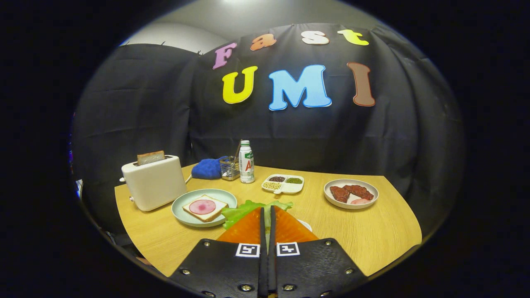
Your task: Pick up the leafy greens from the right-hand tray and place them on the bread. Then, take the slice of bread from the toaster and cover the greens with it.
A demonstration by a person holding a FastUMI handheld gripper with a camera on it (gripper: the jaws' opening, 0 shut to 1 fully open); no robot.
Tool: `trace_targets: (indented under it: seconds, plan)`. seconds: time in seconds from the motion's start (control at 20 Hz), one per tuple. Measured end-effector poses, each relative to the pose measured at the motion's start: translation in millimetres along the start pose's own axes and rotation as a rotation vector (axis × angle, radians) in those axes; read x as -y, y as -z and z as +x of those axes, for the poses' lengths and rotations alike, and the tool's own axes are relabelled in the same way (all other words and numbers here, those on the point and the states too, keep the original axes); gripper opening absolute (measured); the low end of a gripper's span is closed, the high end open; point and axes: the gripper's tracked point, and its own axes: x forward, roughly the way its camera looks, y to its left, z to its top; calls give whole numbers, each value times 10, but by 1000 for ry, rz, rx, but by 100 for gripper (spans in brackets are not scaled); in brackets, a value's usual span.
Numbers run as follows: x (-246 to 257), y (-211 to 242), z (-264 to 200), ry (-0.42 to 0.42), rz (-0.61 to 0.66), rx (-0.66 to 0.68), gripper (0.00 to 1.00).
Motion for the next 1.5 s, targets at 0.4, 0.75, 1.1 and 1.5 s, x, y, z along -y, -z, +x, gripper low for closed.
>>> trace_targets:
  seconds: [0.4,0.75,1.1,1.5]
  plan:
    - [-405,-79,161,-85,42,11,1]
    - [-795,-53,342,-146,45,-7,1]
    - [-1195,-80,783,-198,2,-23,1]
    - [-1568,-18,1235,-249,24,-42,1]
